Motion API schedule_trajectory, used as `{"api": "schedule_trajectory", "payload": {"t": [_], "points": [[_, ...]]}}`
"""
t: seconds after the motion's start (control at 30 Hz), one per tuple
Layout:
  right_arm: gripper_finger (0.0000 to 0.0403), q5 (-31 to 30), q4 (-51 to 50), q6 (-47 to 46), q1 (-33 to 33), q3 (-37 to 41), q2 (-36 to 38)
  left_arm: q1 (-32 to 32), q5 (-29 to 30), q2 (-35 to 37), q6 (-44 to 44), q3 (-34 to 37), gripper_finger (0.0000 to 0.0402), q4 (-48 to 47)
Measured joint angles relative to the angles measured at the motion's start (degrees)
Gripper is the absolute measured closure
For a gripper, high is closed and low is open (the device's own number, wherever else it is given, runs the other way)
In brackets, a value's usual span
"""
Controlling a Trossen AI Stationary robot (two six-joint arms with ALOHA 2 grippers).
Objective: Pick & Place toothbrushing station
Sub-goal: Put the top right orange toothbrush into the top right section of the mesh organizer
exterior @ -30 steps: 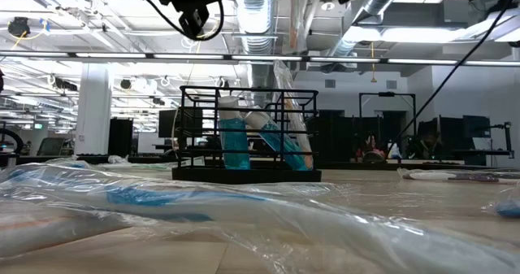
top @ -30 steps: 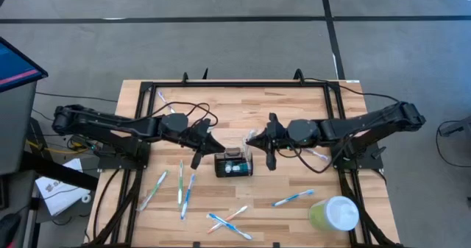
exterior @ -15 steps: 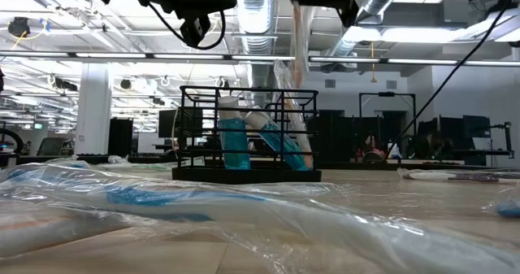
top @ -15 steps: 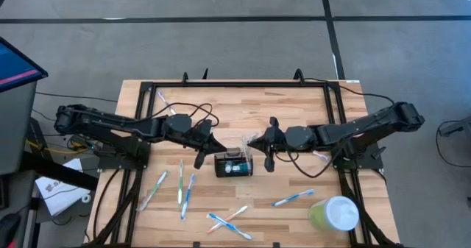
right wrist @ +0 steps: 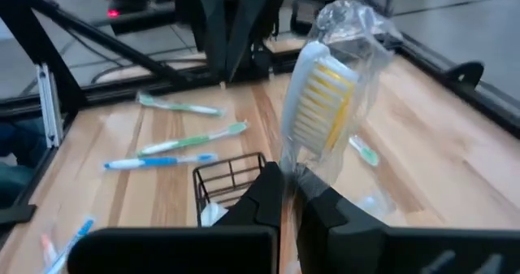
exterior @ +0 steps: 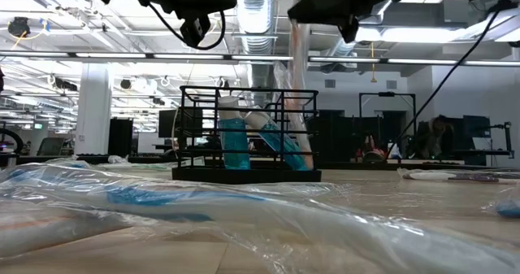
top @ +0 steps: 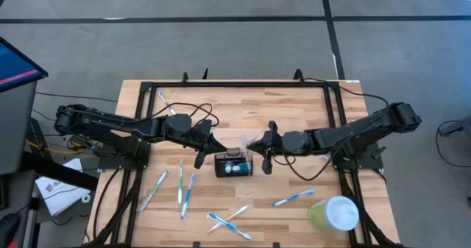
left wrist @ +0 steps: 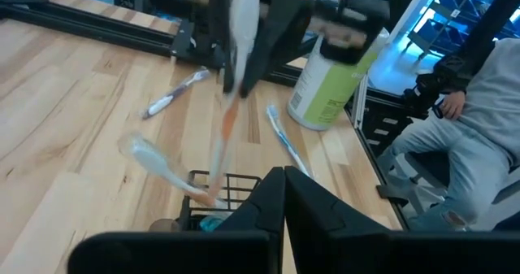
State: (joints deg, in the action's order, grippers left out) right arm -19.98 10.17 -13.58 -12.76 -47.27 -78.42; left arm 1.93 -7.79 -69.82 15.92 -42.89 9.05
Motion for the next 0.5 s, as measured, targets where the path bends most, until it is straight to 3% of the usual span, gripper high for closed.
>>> {"api": "schedule_trajectory", "payload": {"t": [0.5], "points": [[0.0399,-3.0,3.7,-1.2,-1.9,0.1,-7.2,0.0,0.0,0.0,1.6,0.0,0.0401,0.0]]}}
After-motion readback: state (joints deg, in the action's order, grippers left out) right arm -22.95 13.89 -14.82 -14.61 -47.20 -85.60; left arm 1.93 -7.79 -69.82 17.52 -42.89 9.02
